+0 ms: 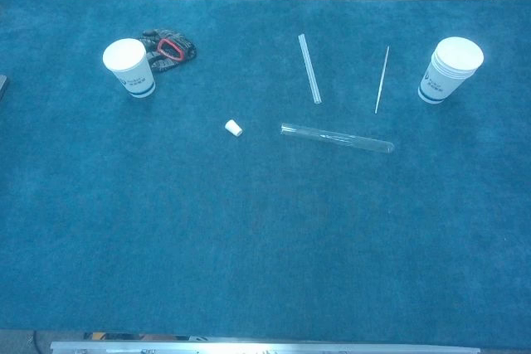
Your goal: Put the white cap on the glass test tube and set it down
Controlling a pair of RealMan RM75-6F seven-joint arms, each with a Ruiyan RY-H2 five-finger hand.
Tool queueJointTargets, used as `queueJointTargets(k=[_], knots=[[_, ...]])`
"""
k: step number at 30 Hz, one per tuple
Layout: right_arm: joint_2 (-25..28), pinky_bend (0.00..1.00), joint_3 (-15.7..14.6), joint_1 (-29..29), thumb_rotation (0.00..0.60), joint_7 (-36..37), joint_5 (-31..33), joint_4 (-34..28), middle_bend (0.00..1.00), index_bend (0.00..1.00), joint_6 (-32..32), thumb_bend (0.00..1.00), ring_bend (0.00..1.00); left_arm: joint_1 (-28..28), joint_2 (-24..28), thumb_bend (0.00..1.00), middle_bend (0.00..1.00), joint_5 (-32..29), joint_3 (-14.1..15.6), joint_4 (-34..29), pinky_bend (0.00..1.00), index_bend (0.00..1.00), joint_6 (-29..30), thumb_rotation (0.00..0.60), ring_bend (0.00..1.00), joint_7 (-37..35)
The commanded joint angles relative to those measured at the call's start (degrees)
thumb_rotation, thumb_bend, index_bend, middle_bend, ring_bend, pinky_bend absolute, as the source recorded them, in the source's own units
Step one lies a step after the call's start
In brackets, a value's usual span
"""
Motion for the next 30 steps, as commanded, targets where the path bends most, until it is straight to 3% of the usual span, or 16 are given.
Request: queueJointTargets(k=[1,20,30], knots=[[0.1,0.12,0.0,-0.1,0.600,0.0,-0.1,0.0,0.12,0.16,0.1,0.29,0.00,0.0,0.0,0.35,0.22,0.1,0.0,0.0,0.16,0.30,0.0,0.600,0.06,0.0],[0.6,0.12,-0.2,0.7,0.600,0.9,-1.0,-0.5,0.12,0.16,-1.1,0.29,0.00,-1.3,1.1,0.35,0.22,2.3,0.1,0.1,0.16,0.30,-1.0,0.600,0.06,-2.1],[1.3,0.12,1.4,3.4,0.600,0.2,-0.3,-2.4,0.12,0.16,-3.8,0.29,0.00,-6.1,1.9,0.35,0.23,4.6,-0.5,0.5,0.16,0.31,-6.4,0.600,0.07,-5.8]])
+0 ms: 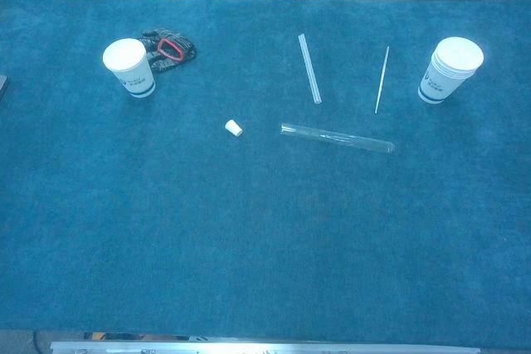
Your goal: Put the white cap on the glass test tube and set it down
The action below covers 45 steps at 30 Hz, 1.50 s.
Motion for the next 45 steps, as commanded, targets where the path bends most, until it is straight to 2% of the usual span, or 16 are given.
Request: queueJointTargets(k=[1,20,30,36,45], knots=[[0.1,0.12,0.6,0.9,0.600,-0.2,0.7,-0.4,0.12,0.16,-0.9,0.29,0.00,-2.1,0.0,0.35,0.23,0.9,-0.3,0.3,0.16,0.31,-2.5,0.600,0.07,-1.8],[-1.7,0.12,3.5,6.8,0.600,-2.2,6.1,-1.5,0.12,0.16,-7.8,0.29,0.00,-15.1,-4.3,0.35,0.25,5.3,-0.4,3.1,0.16,0.35,-16.5,0.600,0.09,-8.6],[-3.0,0.12,3.7,8.3,0.600,-2.5,7.3,-0.7,0.12,0.16,-9.4,0.29,0.00,-20.1,-8.5,0.34,0.23,3.3,-1.0,2.9,0.16,0.35,-23.0,0.600,0.08,-3.4],[-2.9,0.12,3.6,8.5,0.600,-1.7,7.3,0.1,0.12,0.16,-9.8,0.29,0.00,-23.6,-11.5,0.27,0.18,0.5,-1.4,2.4,0.16,0.32,-28.6,0.600,0.06,0.9],[-2.4,0.12,3.4,8.8,0.600,-1.3,7.7,0.6,0.12,0.16,-10.1,0.29,0.00,-26.7,-15.6,0.26,0.16,-2.0,-2.1,4.1,0.16,0.31,-31.0,0.600,0.05,3.5]])
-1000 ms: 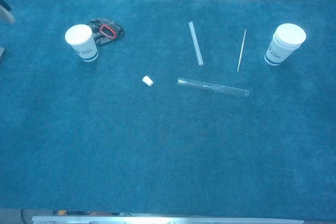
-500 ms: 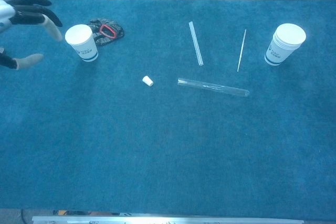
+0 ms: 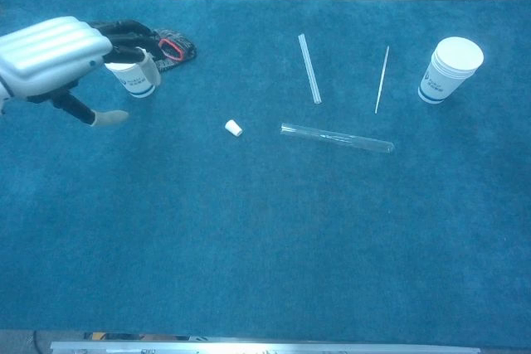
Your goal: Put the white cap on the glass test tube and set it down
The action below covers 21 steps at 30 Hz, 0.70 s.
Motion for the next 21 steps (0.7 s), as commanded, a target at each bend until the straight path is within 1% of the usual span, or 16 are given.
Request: queueJointTargets(k=[1,6,13,16,21], knots=[[0.1,0.12,0.0,0.1,0.600,-0.1,0.2,0.0,0.12,0.16,-0.1,0.29,0.00,-0.6,-0.8,0.26,0.16,-1.1,-0.3,0.5,0.16,0.31,-0.3,0.600,0.05,0.4],[0.2,0.12,-0.2,0.4,0.600,-0.5,0.7,0.1,0.12,0.17,-0.9,0.29,0.00,-0.5,-0.5,0.26,0.16,-2.4,-0.1,0.7,0.16,0.31,0.3,0.600,0.05,0.0],[-0.4,0.12,-0.5,1.8,0.600,-1.5,1.0,0.1,0.12,0.18,-3.2,0.29,0.00,0.6,0.3,0.26,0.16,-2.7,1.1,1.0,0.16,0.31,2.6,0.600,0.05,-0.9],[-0.5,0.12,-0.6,1.8,0.600,-1.5,0.9,0.0,0.12,0.18,-3.1,0.29,0.00,0.3,-0.8,0.26,0.16,-3.5,1.6,1.7,0.16,0.31,1.8,0.600,0.05,-1.6],[-0.1,0.12,-0.6,1.6,0.600,-1.7,0.9,-0.3,0.12,0.18,-2.5,0.29,0.00,-1.6,-3.2,0.26,0.14,-5.8,1.4,2.7,0.13,0.31,-1.7,0.600,0.01,-3.4]])
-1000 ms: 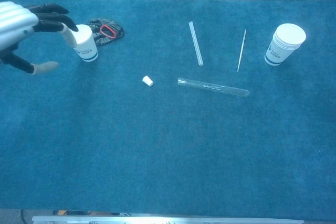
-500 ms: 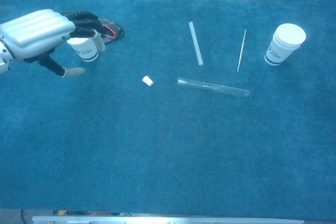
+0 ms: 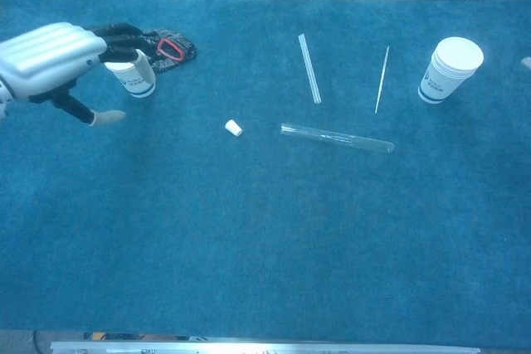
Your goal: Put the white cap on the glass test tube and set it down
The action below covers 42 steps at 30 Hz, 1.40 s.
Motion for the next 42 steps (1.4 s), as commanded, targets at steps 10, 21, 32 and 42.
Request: queueJointTargets(k=[10,21,32,42], knots=[[0.5,0.12,-0.2,0.1,0.600,1.1,-0.2,0.9,0.12,0.18,-0.1,0.29,0.00,-5.3,-7.6,0.26,0.10,-8.2,-1.9,4.4,0.10,0.31,-7.7,0.569,0.00,2.3],[0.7,0.12,-0.1,0.2,0.600,2.3,0.2,2.2,0.12,0.18,-0.3,0.29,0.00,-7.6,-14.7,0.26,0.06,-13.6,-3.0,10.6,0.06,0.33,-8.8,0.196,0.00,5.6],[1.2,0.12,-0.2,0.0,0.600,3.6,0.1,2.9,0.12,0.18,-0.1,0.29,0.00,-8.9,-21.4,0.24,0.00,-15.1,-2.4,15.5,0.00,0.33,-7.2,0.032,0.00,12.0],[1.7,0.12,-0.3,-0.5,0.600,4.9,0.0,3.6,0.12,0.18,0.4,0.29,0.00,-10.1,-26.3,0.24,0.00,-16.7,-2.2,20.5,0.00,0.33,-8.0,0.000,0.00,12.8]])
